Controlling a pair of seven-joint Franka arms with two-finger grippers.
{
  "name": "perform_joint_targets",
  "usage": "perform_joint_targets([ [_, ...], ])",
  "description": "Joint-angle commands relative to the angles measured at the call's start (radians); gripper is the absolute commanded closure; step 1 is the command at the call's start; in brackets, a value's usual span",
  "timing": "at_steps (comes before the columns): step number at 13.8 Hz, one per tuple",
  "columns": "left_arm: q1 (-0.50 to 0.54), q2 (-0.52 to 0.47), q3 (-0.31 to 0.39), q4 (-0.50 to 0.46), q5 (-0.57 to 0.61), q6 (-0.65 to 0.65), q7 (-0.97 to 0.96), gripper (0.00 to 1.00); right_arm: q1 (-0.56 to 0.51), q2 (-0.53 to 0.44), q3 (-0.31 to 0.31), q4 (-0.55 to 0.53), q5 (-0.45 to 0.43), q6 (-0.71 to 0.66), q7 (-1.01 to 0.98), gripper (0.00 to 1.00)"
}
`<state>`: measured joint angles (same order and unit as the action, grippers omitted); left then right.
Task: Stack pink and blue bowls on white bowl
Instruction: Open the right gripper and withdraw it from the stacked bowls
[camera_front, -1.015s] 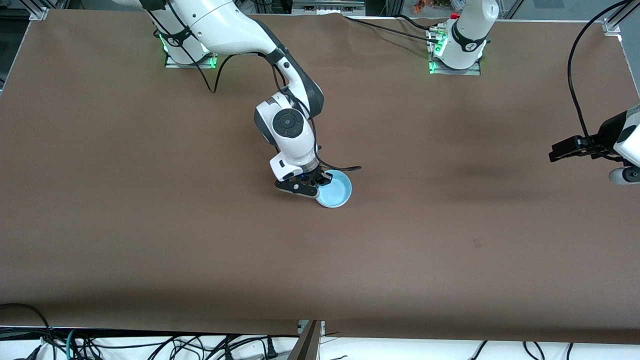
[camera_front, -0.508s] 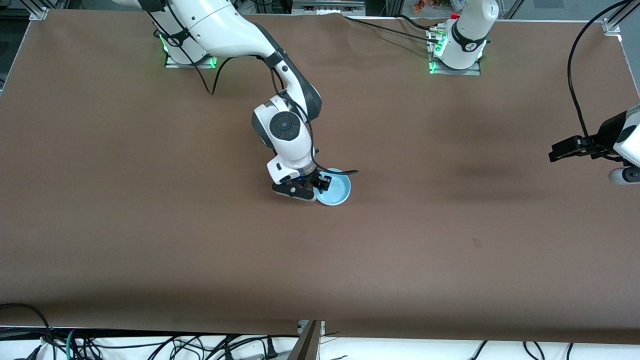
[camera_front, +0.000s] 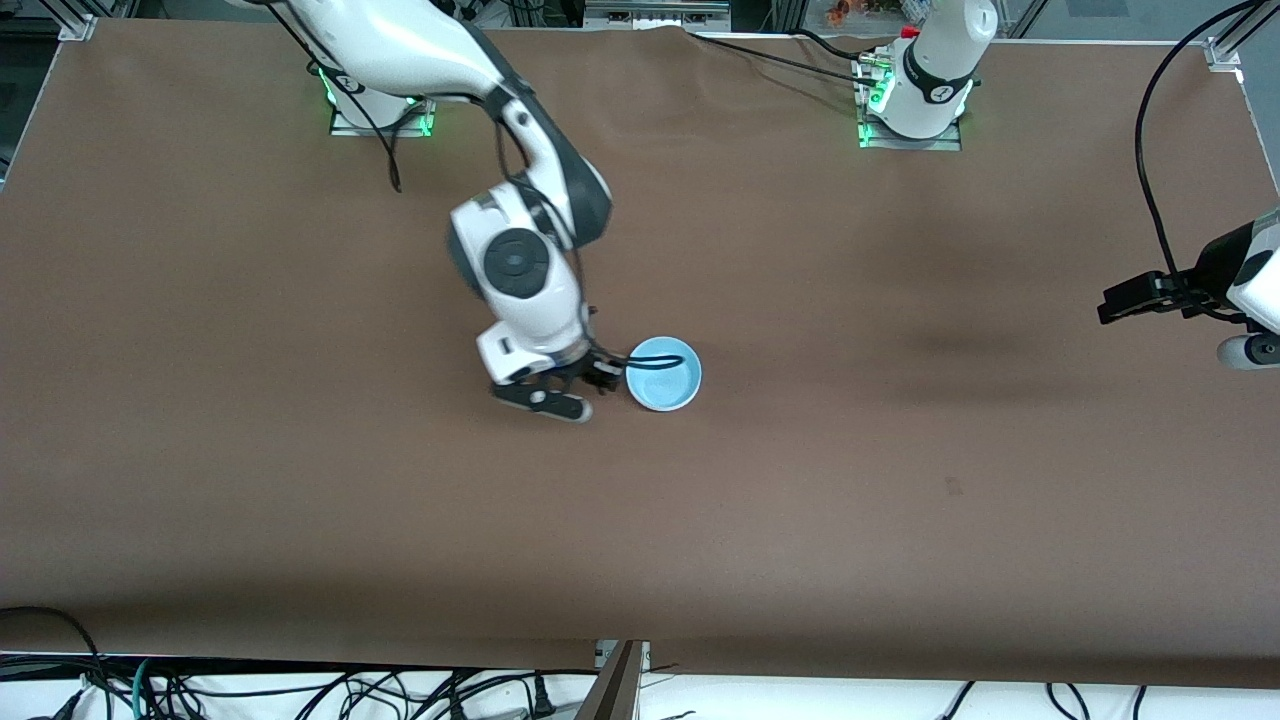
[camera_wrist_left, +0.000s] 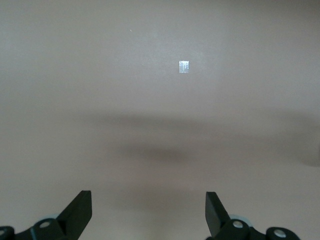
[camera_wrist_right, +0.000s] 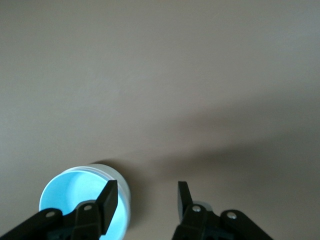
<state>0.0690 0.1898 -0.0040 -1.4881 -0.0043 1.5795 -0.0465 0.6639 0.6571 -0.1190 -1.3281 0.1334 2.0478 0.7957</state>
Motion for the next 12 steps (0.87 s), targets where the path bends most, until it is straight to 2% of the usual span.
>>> perform_joint_targets([
  [1, -0.001, 0.010, 0.001, 0.028, -0.011, -0.021, 0.017, 0.00, -0.094, -0.082, 0.012, 0.097, 0.005, -0.240, -0.117, 0.43],
  [4, -0.001, 0.010, 0.001, 0.028, -0.011, -0.021, 0.017, 0.00, -0.225, -0.163, 0.010, 0.156, 0.008, -0.427, -0.280, 0.43],
  [7, -0.001, 0.010, 0.001, 0.028, -0.011, -0.021, 0.017, 0.00, -0.329, -0.240, 0.002, 0.155, -0.004, -0.530, -0.406, 0.43],
  [10, -0.001, 0.010, 0.001, 0.028, -0.011, -0.021, 0.017, 0.00, -0.340, -0.274, -0.123, 0.135, -0.005, -0.621, -0.516, 0.41],
  [12, -0.001, 0.010, 0.001, 0.028, -0.011, -0.021, 0.017, 0.00, -0.340, -0.321, -0.175, 0.071, -0.003, -0.627, -0.550, 0.41],
])
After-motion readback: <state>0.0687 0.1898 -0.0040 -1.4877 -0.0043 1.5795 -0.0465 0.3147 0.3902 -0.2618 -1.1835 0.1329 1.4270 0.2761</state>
